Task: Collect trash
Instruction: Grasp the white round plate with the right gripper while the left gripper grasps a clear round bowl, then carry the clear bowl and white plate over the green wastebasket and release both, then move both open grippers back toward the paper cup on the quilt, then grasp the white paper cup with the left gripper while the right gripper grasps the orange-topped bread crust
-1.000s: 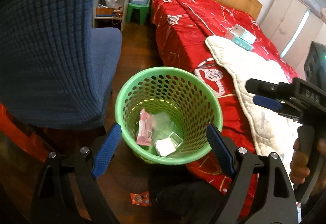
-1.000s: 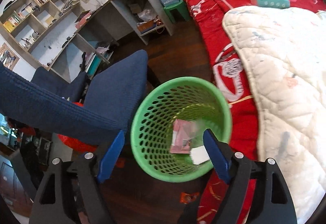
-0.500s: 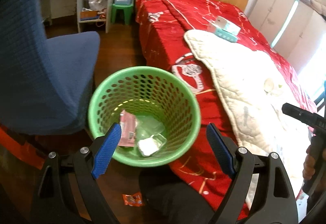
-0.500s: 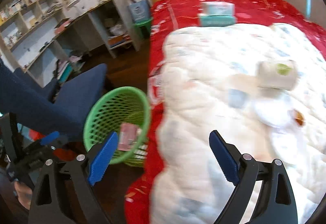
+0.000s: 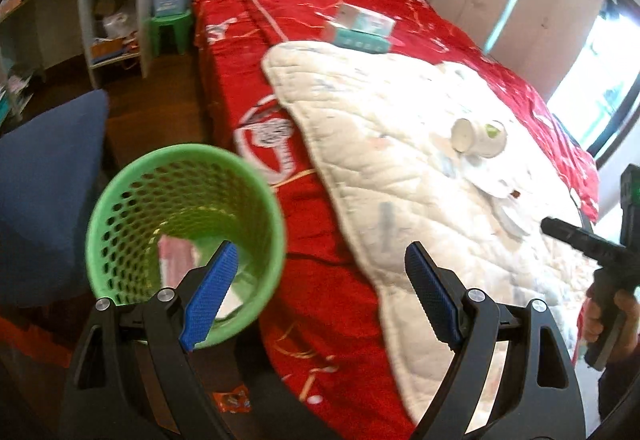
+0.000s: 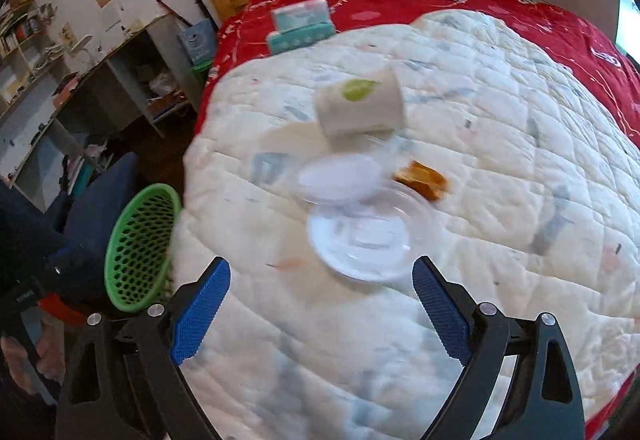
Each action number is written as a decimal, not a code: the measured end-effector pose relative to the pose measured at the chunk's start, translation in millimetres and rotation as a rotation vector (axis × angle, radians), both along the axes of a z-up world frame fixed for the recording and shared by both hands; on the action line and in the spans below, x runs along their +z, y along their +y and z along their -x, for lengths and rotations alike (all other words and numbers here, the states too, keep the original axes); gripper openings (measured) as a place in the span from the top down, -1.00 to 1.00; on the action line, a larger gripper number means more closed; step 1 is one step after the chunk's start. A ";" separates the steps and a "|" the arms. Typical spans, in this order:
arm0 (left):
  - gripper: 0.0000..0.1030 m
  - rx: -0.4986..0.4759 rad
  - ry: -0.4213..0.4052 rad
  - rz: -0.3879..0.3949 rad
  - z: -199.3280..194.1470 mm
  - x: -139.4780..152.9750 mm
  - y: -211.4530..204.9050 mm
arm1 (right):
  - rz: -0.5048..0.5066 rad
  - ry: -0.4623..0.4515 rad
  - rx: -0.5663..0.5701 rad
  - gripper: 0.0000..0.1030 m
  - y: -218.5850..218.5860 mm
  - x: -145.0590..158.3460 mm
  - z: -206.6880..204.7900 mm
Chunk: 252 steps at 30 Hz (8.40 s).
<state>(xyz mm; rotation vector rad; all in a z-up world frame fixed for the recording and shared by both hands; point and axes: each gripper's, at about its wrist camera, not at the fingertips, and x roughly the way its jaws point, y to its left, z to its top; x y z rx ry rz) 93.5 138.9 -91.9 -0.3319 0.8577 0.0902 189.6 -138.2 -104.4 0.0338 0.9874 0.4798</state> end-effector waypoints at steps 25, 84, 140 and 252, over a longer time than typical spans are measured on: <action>-0.64 -0.070 0.036 -0.007 -36.6 -2.2 -36.2 | 0.044 0.083 0.089 -0.86 5.4 -57.3 -61.7; -0.71 -0.502 0.094 -0.227 -194.7 -53.0 -220.2 | 0.012 0.056 0.007 -0.74 -102.3 -28.9 -8.8; -0.82 0.223 0.100 0.000 18.0 -48.4 111.9 | -0.039 0.006 0.391 -0.74 154.7 11.1 28.9; -0.80 -0.396 -0.048 -0.035 -154.0 2.7 -119.7 | 0.157 0.001 -0.008 0.28 -42.2 -48.9 -96.6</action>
